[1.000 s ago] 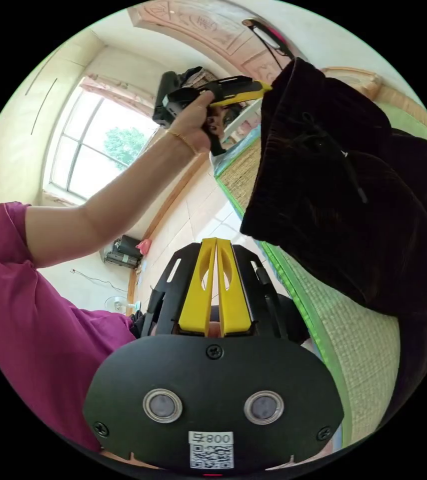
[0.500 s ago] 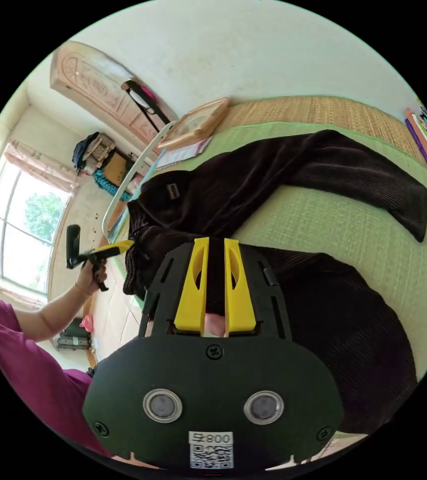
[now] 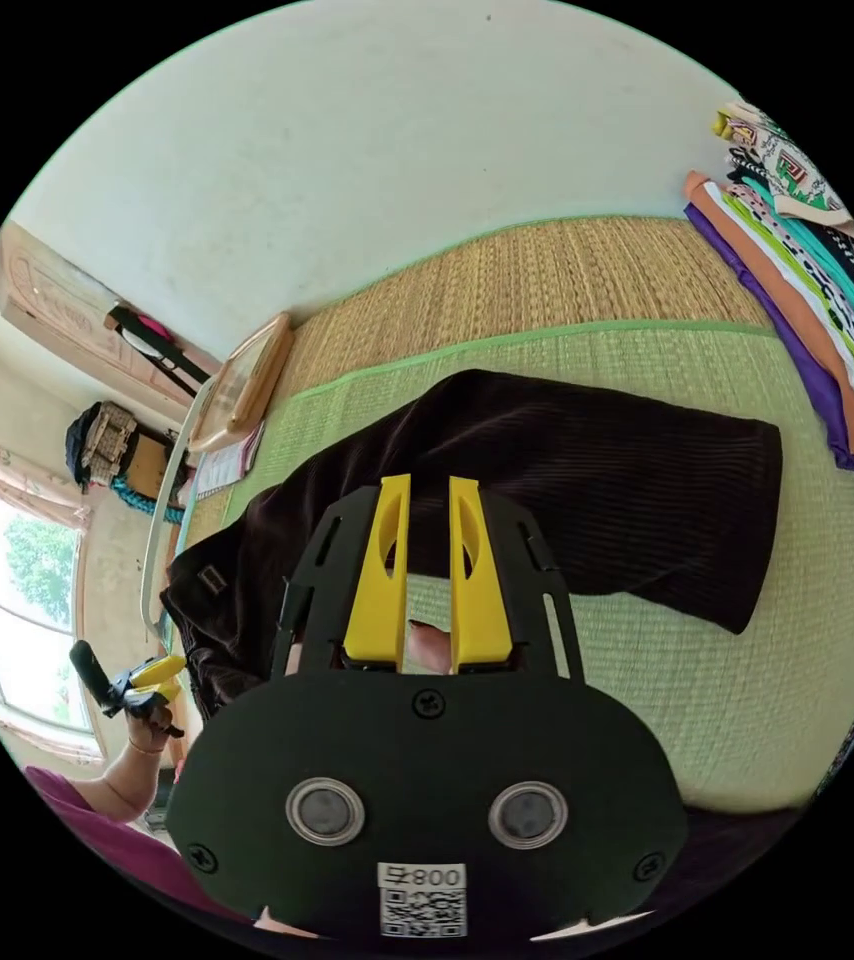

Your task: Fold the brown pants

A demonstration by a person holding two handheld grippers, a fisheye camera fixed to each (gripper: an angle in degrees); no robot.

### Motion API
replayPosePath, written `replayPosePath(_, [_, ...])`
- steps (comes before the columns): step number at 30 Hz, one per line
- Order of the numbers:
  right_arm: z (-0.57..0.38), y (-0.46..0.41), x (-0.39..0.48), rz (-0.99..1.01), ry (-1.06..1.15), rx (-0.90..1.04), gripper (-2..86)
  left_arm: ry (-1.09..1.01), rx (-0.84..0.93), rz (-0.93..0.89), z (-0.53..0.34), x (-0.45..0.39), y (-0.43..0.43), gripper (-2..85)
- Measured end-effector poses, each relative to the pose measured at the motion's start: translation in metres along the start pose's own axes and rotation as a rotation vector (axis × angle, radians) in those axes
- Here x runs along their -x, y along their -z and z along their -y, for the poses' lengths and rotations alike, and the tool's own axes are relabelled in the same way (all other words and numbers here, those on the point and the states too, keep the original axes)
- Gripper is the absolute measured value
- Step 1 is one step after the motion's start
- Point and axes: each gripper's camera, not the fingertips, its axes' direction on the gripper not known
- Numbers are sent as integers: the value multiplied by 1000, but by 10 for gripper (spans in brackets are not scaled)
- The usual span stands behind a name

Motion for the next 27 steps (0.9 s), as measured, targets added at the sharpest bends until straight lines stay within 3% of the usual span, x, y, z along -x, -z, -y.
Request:
replayPosePath(3, [13, -4, -21, -119, -38, -19, 73, -90, 83, 15, 43, -20, -56, 126])
replayPosePath(7, [23, -21, -48, -340, -48, 36, 77, -173, 266, 179, 63, -40, -120, 120])
replayPosePath(11, [17, -47, -62, -398, -40, 81, 79, -229, 244, 289, 57, -53, -121, 82])
replayPosePath(16, [17, -45, -59, -391, -21, 98, 31, -122, 154, 158, 49, -34, -102, 34])
replayPosePath(21, [19, 23, -55, -202, -12, -48, 9, -80, 6, 58, 32, -25, -54, 27])
replayPosePath(27, [-26, 187, -37, -120, 132, -313, 5, -164, -54, -48, -1, -33, -4, 31])
